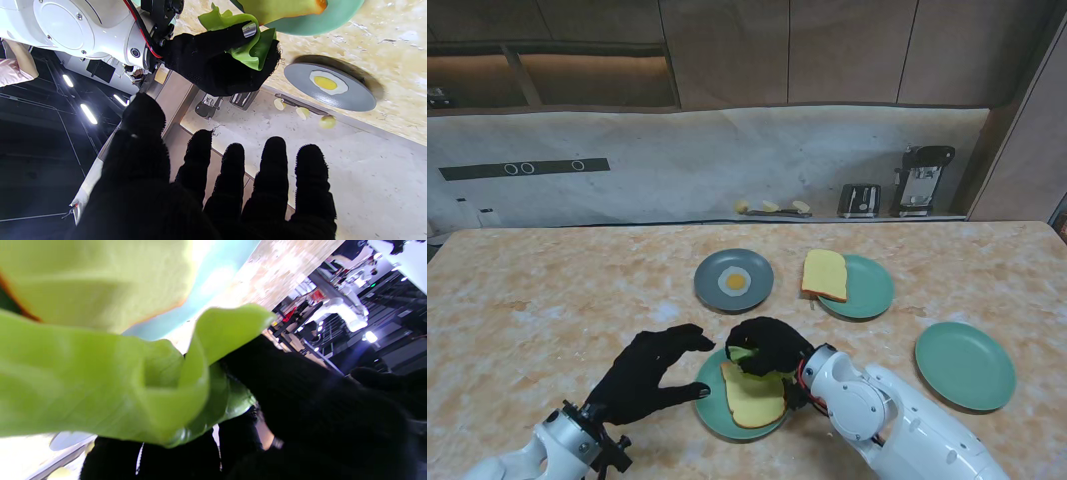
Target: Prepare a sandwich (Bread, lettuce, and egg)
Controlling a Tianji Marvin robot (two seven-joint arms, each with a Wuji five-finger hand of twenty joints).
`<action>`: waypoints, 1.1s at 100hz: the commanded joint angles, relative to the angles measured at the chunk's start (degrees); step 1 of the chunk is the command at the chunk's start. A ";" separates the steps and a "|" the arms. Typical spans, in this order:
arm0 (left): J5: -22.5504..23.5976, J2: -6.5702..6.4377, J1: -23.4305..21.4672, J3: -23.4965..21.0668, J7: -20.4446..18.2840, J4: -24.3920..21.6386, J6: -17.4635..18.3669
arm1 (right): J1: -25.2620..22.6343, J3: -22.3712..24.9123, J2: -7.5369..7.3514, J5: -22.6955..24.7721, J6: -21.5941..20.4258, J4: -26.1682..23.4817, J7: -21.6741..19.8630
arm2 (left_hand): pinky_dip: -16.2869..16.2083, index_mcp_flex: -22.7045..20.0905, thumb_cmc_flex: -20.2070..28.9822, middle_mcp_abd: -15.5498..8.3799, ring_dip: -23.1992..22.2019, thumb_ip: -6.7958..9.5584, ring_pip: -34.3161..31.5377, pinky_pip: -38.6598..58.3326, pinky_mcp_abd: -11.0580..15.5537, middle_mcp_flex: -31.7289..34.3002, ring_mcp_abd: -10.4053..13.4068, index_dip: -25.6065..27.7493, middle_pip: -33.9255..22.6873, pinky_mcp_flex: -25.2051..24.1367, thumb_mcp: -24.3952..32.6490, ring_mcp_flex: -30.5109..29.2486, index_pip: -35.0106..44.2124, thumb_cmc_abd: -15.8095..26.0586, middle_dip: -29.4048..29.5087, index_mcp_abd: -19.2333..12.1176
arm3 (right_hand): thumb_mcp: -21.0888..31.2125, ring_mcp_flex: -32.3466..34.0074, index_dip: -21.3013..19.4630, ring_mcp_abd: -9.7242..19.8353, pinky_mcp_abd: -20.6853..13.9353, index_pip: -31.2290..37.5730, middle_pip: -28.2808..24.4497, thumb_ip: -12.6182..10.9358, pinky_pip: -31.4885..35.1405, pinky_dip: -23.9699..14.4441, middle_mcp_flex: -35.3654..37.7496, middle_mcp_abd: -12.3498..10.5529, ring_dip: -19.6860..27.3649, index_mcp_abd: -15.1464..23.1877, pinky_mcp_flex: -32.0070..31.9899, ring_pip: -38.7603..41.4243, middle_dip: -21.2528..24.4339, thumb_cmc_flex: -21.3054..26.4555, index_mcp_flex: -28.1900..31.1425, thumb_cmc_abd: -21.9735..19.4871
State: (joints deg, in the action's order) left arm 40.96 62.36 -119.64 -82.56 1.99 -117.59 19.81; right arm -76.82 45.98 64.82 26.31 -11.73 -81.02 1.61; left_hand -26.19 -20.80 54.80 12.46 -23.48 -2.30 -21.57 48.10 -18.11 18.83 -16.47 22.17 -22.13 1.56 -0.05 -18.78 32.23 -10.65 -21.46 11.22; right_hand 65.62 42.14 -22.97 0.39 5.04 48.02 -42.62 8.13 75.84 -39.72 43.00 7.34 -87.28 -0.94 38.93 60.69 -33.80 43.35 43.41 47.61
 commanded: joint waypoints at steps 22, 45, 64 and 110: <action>-0.39 0.06 -0.72 -0.17 -1.02 -0.35 0.19 | 1.23 -2.14 0.13 -0.34 -2.78 1.51 -2.46 | -0.99 -1.22 -1.07 -0.40 -0.31 1.01 0.38 0.00 -0.30 0.80 0.10 0.62 0.90 -0.51 -1.00 0.26 -1.43 2.18 0.19 -0.93 | -2.15 -1.40 0.45 3.11 -1.33 -2.96 0.31 -1.72 -0.29 -0.66 -1.44 -1.19 -2.68 0.89 -1.71 -4.88 2.32 -0.87 -0.73 0.80; -0.59 0.13 -0.82 -0.16 -0.78 -0.11 0.09 | 2.31 -3.75 -0.19 -0.05 -4.45 2.80 -3.61 | -1.00 -1.28 -1.05 -0.37 -0.32 1.01 0.37 -0.01 -0.30 0.81 0.01 0.63 0.92 -0.51 -0.99 0.23 -1.44 2.18 0.19 -0.87 | -8.18 -4.32 -1.73 0.42 0.12 -9.05 2.81 -4.39 -1.70 -1.29 -2.76 -1.79 -2.68 0.82 -6.54 -13.74 4.58 -2.90 -0.22 -0.72; -1.20 0.16 -0.57 -0.17 -0.88 0.08 -0.11 | 2.28 -3.49 -1.30 -0.18 -6.49 2.41 -6.92 | -1.00 -1.45 -1.00 -0.39 -0.31 1.01 0.40 -0.01 -0.30 0.78 -0.03 0.62 0.97 -0.51 -0.96 0.26 -1.45 2.22 0.21 -0.85 | -14.87 -12.50 -3.45 -0.25 2.54 -15.95 7.48 -5.74 -5.51 -3.74 -7.47 -2.11 0.24 2.24 -18.72 -21.29 6.56 -6.40 -3.27 -2.46; -1.21 0.10 -0.71 -0.76 -1.39 0.08 0.15 | 1.43 -1.95 -3.93 -0.14 -7.20 -0.20 -15.02 | -0.99 -1.51 -1.07 -0.40 -0.32 1.00 0.39 -0.09 -0.51 0.91 -0.02 0.60 1.01 -0.46 -0.99 0.14 -1.60 2.23 0.21 -0.90 | -24.71 -29.39 0.98 -0.57 3.45 -26.70 21.20 -6.45 -28.54 2.48 -18.02 -3.19 12.79 4.64 -37.62 -35.80 16.07 -10.01 -11.33 -5.56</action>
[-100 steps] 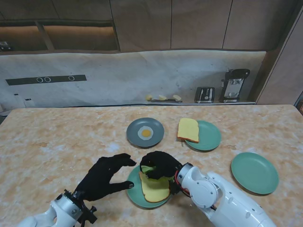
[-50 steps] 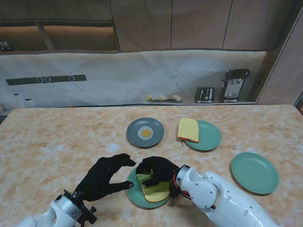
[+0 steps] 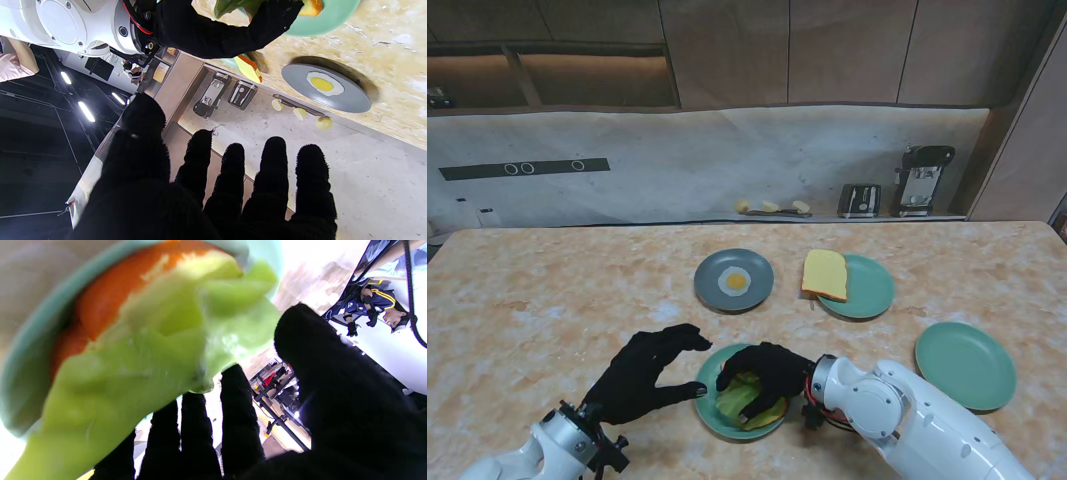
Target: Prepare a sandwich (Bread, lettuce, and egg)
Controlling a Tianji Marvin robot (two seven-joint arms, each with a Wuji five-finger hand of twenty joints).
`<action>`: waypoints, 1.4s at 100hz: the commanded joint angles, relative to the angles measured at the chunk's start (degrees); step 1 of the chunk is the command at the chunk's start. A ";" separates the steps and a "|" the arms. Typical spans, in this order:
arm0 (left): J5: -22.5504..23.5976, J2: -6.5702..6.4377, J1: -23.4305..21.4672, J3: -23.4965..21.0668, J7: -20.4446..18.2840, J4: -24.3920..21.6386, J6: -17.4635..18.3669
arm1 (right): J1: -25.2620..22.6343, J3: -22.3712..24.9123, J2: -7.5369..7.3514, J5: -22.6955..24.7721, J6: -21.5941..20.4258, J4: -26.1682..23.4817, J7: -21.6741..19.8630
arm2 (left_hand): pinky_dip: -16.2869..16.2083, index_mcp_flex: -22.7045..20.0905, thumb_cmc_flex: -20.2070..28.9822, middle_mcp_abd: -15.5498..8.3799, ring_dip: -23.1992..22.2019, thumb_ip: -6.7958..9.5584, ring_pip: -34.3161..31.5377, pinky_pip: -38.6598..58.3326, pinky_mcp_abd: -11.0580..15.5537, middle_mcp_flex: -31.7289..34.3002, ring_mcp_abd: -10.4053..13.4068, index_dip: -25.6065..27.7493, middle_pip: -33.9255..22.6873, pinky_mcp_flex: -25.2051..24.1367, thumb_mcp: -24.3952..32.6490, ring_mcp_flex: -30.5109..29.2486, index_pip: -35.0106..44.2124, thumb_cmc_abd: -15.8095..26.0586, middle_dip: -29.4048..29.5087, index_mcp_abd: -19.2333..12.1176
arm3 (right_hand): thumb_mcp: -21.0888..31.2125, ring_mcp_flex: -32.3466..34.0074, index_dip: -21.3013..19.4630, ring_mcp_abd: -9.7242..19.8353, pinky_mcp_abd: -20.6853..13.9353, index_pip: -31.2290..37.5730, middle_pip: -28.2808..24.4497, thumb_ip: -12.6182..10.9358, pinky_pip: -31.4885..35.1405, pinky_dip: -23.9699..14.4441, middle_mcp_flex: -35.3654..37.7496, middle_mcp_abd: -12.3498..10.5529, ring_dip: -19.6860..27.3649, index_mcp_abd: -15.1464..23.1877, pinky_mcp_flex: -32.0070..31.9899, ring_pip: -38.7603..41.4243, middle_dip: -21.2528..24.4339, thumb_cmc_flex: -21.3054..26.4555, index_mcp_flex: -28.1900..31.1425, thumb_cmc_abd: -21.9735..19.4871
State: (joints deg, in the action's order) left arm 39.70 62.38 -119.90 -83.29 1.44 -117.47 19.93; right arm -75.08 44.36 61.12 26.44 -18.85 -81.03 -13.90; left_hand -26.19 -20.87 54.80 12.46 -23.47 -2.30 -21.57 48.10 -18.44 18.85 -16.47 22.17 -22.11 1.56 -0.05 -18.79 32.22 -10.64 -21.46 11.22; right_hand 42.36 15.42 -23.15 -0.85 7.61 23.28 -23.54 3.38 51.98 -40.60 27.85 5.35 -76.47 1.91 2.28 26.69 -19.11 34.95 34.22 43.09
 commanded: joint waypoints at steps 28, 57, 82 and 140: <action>0.19 0.13 -0.31 -0.08 -0.50 0.18 0.04 | -1.59 1.27 0.42 2.26 0.71 -0.67 4.22 | -1.00 -1.37 -1.08 -0.38 -0.34 1.01 0.39 -0.09 -0.15 0.91 0.02 0.64 0.95 -0.44 -0.99 0.15 -1.57 2.23 0.19 -0.92 | -2.75 -5.08 3.09 0.93 0.38 -4.80 1.84 -1.83 -9.48 4.83 -6.49 -1.19 2.93 1.77 -2.70 -2.11 2.47 -3.54 -7.27 -2.68; 0.41 0.16 0.03 0.00 -0.27 0.44 -0.24 | -3.10 5.44 0.94 4.20 1.98 -2.62 6.98 | -1.02 -1.36 -1.07 -0.41 -0.35 1.01 0.39 -0.09 -0.13 0.96 0.00 0.66 0.90 -0.39 -0.99 0.13 -1.54 2.21 0.17 -0.90 | -2.31 -3.14 3.13 0.46 1.28 -3.23 0.21 -1.91 -9.87 5.63 -4.99 -0.50 2.42 0.54 -0.38 -0.87 2.57 -4.74 -6.33 -4.02; 0.46 0.17 0.77 0.21 -0.22 1.02 -0.95 | -8.90 12.54 0.76 6.83 3.71 -7.46 8.62 | -1.04 -1.21 -1.04 -0.39 -0.37 1.02 0.37 -0.10 -0.12 0.88 -0.04 0.65 0.93 -0.39 -0.98 0.12 -1.59 2.16 0.17 -0.96 | 1.24 0.81 3.80 -0.96 2.59 -1.99 -0.90 -1.92 -7.19 6.70 -2.16 0.40 1.77 -0.72 2.96 -0.17 2.85 -7.34 -5.60 -5.08; 3.34 -0.60 10.72 2.52 -4.03 6.16 -7.66 | -28.94 28.84 1.39 8.06 8.69 -21.73 13.01 | -1.00 -0.25 -1.26 -0.30 -0.25 1.04 0.60 -0.25 -0.13 0.64 -0.22 0.17 1.33 -0.46 -1.02 -0.03 -2.51 2.25 0.44 -1.07 | 1.96 6.78 5.52 -7.53 5.85 -2.57 2.19 -2.18 -5.60 16.81 1.46 3.81 6.73 -3.77 6.10 -7.05 5.68 -10.37 -2.76 -6.29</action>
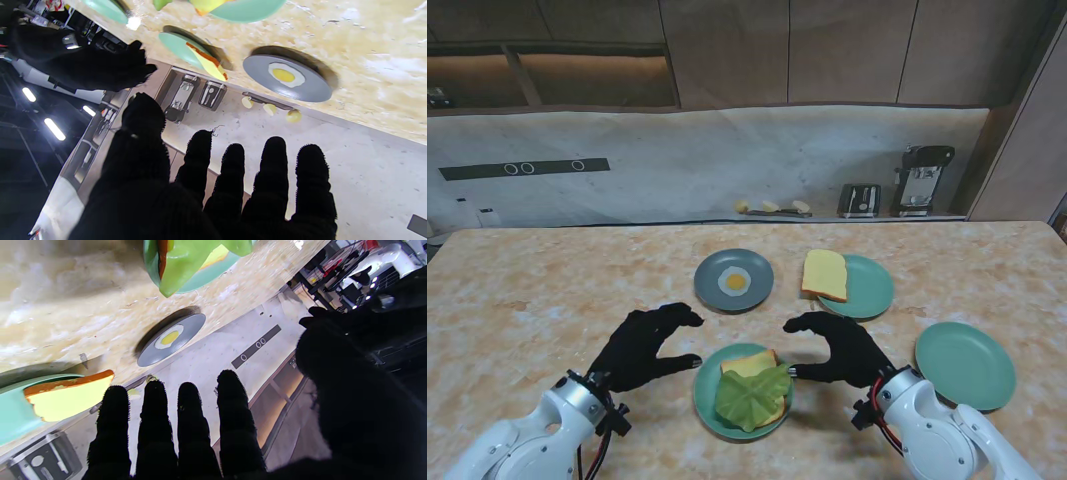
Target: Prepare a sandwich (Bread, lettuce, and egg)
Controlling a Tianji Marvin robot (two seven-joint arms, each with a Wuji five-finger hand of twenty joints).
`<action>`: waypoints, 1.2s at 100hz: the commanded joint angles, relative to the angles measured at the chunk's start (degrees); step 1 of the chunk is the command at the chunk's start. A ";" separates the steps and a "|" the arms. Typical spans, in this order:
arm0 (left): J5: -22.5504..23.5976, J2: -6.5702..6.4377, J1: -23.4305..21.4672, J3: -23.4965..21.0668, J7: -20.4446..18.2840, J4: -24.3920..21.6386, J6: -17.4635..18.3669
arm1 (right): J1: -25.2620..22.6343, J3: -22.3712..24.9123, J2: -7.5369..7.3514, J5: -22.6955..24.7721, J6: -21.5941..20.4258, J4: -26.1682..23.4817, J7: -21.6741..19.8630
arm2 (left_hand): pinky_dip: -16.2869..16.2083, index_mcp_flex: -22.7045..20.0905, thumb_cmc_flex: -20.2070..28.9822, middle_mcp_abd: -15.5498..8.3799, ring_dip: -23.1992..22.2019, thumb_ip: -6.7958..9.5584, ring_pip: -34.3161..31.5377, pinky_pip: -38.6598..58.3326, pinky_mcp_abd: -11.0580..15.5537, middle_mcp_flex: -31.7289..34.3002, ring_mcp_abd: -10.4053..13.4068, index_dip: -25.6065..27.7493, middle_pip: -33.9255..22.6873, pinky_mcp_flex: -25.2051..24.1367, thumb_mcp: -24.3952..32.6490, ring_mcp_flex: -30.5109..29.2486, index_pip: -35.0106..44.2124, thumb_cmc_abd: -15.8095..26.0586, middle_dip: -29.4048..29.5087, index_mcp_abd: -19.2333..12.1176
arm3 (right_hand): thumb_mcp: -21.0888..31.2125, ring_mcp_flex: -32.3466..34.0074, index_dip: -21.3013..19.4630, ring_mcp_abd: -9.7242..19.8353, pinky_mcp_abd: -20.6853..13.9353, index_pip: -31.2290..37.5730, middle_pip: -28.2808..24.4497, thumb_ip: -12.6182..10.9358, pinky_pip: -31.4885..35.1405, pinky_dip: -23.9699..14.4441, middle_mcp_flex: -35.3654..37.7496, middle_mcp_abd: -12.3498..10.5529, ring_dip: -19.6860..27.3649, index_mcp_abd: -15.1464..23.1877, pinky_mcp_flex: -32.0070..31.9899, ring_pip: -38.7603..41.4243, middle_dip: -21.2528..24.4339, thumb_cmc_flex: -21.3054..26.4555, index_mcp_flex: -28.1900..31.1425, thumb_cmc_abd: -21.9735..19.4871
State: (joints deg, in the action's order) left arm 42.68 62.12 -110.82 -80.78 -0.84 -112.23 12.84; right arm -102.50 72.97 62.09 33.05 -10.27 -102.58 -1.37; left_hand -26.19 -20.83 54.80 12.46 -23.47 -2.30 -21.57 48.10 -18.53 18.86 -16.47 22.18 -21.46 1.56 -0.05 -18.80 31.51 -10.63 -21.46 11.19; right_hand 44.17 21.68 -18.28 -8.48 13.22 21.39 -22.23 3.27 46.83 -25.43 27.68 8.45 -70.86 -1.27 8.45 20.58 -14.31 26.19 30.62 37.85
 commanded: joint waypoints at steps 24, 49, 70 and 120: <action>2.21 -1.37 10.18 2.96 -7.42 4.52 -2.87 | -5.26 2.36 1.05 2.57 0.02 -1.99 4.24 | -0.92 -1.48 -0.99 -0.42 -0.25 1.04 0.65 -0.44 -0.39 1.33 -0.32 -0.69 1.00 -0.19 -0.95 -0.90 -3.00 1.67 0.60 -0.77 | -0.09 0.54 0.75 0.24 0.13 -0.58 0.76 -2.11 0.51 3.13 1.81 0.71 1.10 -1.68 -0.89 -0.87 0.87 -1.83 1.63 -1.24; 2.57 -2.17 20.74 9.14 -12.89 9.04 -5.98 | -7.30 3.23 1.40 2.97 -0.01 -3.19 6.16 | -1.03 -1.37 -0.79 -0.77 -0.31 1.05 0.62 -0.32 -0.21 1.83 0.07 -0.80 0.97 0.29 -0.93 -1.59 -3.22 1.09 0.52 -1.00 | -0.11 0.54 0.85 0.34 0.17 -0.68 0.39 -2.13 1.16 4.16 2.05 0.64 0.96 -2.27 -1.27 -0.69 0.72 -1.80 1.97 -1.22; 1.90 -1.97 30.56 16.48 -13.33 15.89 -9.13 | -8.11 3.60 1.56 3.34 0.18 -3.50 7.16 | -1.31 -1.00 -0.17 -0.97 -0.48 1.08 0.49 0.07 -0.01 1.83 0.35 -0.52 0.76 0.83 -0.77 -1.80 -2.82 0.57 0.29 -1.08 | -0.18 0.54 0.84 0.49 0.19 -0.67 0.17 -2.10 1.34 4.90 2.23 0.55 0.77 -2.38 -1.65 -0.44 0.62 -1.97 2.09 -1.37; -0.14 -0.28 49.88 33.76 -11.51 33.09 -15.45 | -9.18 4.54 1.59 3.89 1.98 -4.36 7.11 | -6.70 1.47 -3.11 -1.69 -2.53 0.90 -0.92 5.05 0.73 -0.34 1.34 0.21 -0.36 1.01 -1.02 -1.15 -2.27 -1.32 -2.12 -0.84 | -0.36 0.54 0.70 1.07 1.04 -0.51 -0.71 -2.11 2.05 5.34 2.80 0.27 0.22 -2.35 -2.16 0.29 0.23 -2.01 2.47 -1.79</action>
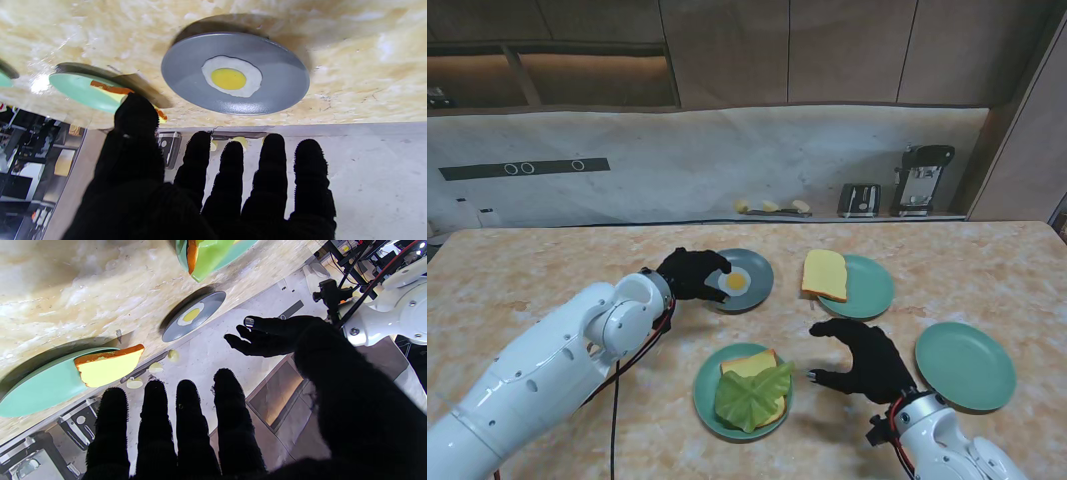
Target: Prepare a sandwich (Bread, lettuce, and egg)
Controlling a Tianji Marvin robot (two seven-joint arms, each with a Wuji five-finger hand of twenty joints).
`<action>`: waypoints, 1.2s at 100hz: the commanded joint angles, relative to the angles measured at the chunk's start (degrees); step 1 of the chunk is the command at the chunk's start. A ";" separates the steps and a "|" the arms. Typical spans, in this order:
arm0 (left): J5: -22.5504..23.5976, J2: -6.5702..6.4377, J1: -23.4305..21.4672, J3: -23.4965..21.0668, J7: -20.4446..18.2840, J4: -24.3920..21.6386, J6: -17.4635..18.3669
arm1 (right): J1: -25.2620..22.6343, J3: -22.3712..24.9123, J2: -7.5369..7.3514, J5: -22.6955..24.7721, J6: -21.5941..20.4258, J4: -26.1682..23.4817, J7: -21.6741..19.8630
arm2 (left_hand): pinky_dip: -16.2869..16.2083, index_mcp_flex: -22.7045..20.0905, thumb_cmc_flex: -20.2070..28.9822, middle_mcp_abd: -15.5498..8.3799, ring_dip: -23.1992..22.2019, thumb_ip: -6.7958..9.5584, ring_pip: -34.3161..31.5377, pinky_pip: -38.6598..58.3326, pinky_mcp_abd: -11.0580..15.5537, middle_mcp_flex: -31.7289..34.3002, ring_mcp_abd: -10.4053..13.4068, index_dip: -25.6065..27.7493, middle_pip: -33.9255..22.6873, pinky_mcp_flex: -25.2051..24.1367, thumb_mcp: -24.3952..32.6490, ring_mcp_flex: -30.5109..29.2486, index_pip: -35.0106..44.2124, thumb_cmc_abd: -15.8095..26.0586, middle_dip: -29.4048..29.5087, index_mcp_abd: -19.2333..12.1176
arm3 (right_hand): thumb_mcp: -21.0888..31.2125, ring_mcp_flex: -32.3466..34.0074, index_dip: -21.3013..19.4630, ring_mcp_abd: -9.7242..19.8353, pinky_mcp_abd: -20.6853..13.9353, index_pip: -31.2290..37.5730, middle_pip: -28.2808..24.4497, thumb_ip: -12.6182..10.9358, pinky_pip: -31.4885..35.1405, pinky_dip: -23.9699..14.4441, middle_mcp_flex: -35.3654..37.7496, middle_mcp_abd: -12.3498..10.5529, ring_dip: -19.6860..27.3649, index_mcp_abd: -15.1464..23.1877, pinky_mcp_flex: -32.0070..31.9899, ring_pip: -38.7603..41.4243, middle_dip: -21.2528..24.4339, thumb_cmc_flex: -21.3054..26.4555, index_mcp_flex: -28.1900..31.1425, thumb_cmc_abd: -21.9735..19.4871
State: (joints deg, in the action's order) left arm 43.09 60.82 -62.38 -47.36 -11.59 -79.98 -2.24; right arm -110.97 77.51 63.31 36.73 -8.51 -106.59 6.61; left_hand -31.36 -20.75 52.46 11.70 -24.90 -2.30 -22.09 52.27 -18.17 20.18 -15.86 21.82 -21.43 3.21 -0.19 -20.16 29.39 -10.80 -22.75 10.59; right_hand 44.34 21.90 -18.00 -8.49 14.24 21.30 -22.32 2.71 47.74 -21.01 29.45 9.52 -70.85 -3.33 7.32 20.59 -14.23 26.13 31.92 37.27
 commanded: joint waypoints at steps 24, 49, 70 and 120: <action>-3.33 3.06 8.53 8.92 2.39 8.43 -2.26 | -0.84 0.23 0.35 0.31 0.80 -0.49 -1.07 | -3.94 2.92 0.21 -1.40 -2.77 1.01 -1.70 1.51 -0.11 -2.55 1.51 1.72 -1.78 -2.30 -0.63 0.62 1.11 -1.96 -2.96 -0.08 | -0.51 0.18 0.35 1.32 -0.10 -0.39 -0.88 -1.55 1.21 0.86 1.12 -0.82 -0.03 -0.35 -1.46 0.55 0.02 -2.02 1.16 -1.36; -6.64 5.59 13.41 15.13 5.17 15.05 -3.71 | -1.36 1.07 0.25 0.78 1.41 -0.96 -1.67 | -12.12 3.18 0.61 -1.96 -6.55 1.05 -4.98 6.52 1.25 -2.25 1.55 2.43 -3.77 -1.46 -0.49 0.13 1.78 -2.80 -6.21 0.49 | -0.62 0.02 0.31 1.44 -0.03 -0.39 -1.00 -1.52 1.20 0.72 1.10 -0.89 -0.16 -0.40 -1.74 0.68 -0.09 -1.96 1.12 -1.56; -10.33 7.66 17.26 19.48 4.82 20.42 -4.30 | -1.52 1.44 0.19 1.39 1.85 -1.10 -1.86 | -14.64 3.76 0.89 -2.28 -7.29 1.10 -5.37 8.76 2.01 -2.85 1.66 2.48 -3.75 -1.03 -0.45 0.51 1.67 -3.76 -6.83 0.52 | -0.72 -0.07 0.29 1.56 0.02 -0.45 -1.05 -1.51 1.02 0.61 1.10 -1.03 -0.19 -0.40 -2.21 0.71 -0.17 -1.98 0.92 -1.70; -14.72 11.45 20.79 25.04 5.29 28.91 -3.67 | -1.09 1.12 0.13 0.78 1.41 -0.80 -2.36 | -16.67 5.59 0.47 -1.59 -8.01 1.21 -5.16 9.02 2.62 -4.59 2.07 3.20 -3.39 -1.39 -0.36 1.67 1.80 -4.64 -7.66 0.14 | -0.69 -0.18 0.17 1.82 -0.16 -0.21 -1.18 -1.48 0.46 0.50 1.17 -1.14 -0.33 -0.30 -2.47 0.89 -0.28 -2.20 1.18 -1.78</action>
State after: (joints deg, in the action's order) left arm 28.57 71.62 -42.00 -22.53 -5.17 -51.33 -5.97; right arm -111.66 78.98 63.23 37.64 -6.75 -107.39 5.13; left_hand -46.68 -16.86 52.59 10.26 -32.00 -2.30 -26.06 60.24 -16.45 17.95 -14.20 24.16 -24.62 2.37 -0.19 -19.34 30.71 -13.71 -29.70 10.64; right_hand 44.07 21.91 -18.00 -7.93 14.26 21.30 -22.97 2.71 48.26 -20.99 29.47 9.49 -70.85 -3.35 6.04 21.25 -14.23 26.13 31.93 36.01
